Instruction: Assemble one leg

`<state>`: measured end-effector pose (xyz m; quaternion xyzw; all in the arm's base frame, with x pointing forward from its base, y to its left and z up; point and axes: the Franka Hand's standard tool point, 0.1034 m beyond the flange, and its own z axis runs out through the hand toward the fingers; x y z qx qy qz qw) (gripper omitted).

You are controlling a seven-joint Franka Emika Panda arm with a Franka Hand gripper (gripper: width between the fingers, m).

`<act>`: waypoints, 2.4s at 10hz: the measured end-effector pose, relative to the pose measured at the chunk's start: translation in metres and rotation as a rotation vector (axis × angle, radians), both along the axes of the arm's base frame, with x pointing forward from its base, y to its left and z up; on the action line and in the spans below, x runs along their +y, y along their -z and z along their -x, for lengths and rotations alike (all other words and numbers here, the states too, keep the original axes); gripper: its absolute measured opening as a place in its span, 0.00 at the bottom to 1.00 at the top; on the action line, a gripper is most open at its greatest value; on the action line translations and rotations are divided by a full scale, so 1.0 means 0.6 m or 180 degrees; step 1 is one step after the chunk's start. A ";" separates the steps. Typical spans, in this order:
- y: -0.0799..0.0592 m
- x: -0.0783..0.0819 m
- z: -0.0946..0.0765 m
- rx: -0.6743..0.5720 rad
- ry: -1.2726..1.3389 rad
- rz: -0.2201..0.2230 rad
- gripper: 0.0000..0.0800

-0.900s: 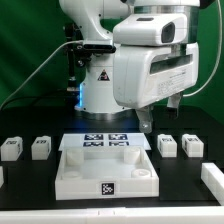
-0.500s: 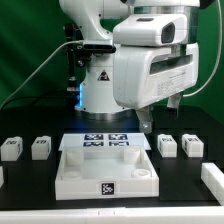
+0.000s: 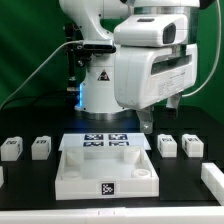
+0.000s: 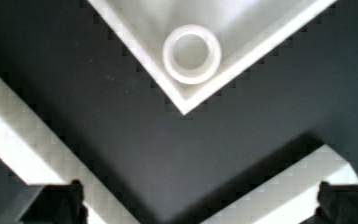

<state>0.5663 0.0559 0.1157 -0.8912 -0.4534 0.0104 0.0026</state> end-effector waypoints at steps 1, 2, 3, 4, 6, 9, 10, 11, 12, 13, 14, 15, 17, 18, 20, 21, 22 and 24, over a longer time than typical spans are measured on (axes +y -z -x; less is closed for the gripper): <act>0.000 0.000 0.000 0.0000 0.0004 0.0000 0.81; 0.000 0.000 0.000 0.0001 -0.0001 0.0000 0.81; -0.001 -0.005 0.003 0.0004 -0.0449 -0.0005 0.81; -0.006 -0.021 0.021 0.0012 -0.1050 -0.0013 0.81; 0.006 -0.058 0.063 -0.0104 -0.2060 -0.0008 0.81; 0.009 -0.069 0.068 -0.0101 -0.2435 0.0001 0.81; 0.010 -0.069 0.068 -0.0098 -0.2433 0.0000 0.81; 0.010 -0.069 0.069 -0.0095 -0.2432 -0.0001 0.81; 0.013 -0.071 0.074 -0.0147 -0.2424 0.0008 0.81; 0.026 -0.078 0.110 -0.0204 -0.2391 0.0018 0.81; 0.042 -0.090 0.153 -0.0168 -0.2355 0.0002 0.81; 0.065 -0.109 0.190 -0.0162 -0.2305 -0.0024 0.81; 0.106 -0.123 0.226 -0.0062 -0.2145 -0.0098 0.81; 0.119 -0.122 0.231 -0.0020 -0.2129 -0.0124 0.81; 0.142 -0.117 0.244 0.0057 -0.2029 -0.0168 0.81; 0.151 -0.117 0.250 0.0087 -0.1997 -0.0184 0.81; 0.160 -0.118 0.256 0.0123 -0.1983 -0.0205 0.81; 0.173 -0.124 0.263 0.0143 -0.1953 -0.0222 0.81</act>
Offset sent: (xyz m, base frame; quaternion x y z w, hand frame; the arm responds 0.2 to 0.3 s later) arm -0.0421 -0.0075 0.0155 0.0397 0.0379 -0.3414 0.9383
